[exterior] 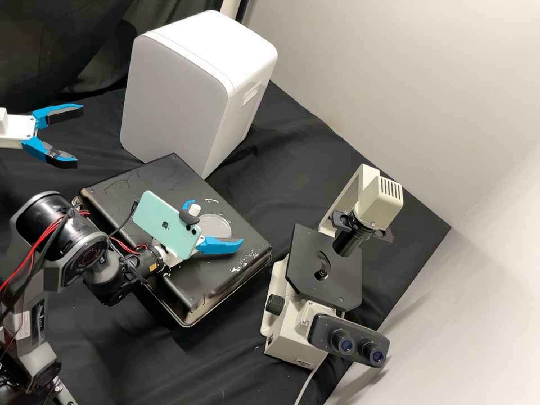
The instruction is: Place the petri dish on the microscope
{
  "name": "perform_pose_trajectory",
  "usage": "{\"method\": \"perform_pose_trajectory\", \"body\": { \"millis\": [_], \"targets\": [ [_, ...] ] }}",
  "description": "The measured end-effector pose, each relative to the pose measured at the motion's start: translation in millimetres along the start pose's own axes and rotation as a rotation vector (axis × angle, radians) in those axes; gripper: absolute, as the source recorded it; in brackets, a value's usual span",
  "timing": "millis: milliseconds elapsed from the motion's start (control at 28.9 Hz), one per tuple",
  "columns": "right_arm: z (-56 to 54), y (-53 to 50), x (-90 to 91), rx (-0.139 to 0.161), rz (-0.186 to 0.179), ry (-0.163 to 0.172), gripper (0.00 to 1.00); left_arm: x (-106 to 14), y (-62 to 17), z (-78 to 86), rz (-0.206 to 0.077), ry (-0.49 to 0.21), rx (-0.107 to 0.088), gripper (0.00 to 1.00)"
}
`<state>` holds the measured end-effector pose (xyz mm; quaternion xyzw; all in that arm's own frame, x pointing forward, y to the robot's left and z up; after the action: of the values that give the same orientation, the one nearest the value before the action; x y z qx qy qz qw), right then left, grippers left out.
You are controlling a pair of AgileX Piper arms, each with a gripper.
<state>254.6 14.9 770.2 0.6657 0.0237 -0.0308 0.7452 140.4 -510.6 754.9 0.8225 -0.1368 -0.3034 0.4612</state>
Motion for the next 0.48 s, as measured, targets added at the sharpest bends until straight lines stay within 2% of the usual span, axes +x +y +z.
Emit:
{"method": "perform_pose_trajectory", "body": {
  "millis": [346, 485],
  "targets": [
    [9.9, 8.0, 0.3, 0.004, 0.032, -0.040, 1.00, 0.5, -1.2, -0.4, -0.007, 0.002, -0.002, 1.00],
    [10.8, 7.0, 1.7, 0.004, 0.029, -0.044, 1.00, 0.5, -1.2, -0.4, -0.007, 0.002, -0.002, 1.00]
  ]
}}
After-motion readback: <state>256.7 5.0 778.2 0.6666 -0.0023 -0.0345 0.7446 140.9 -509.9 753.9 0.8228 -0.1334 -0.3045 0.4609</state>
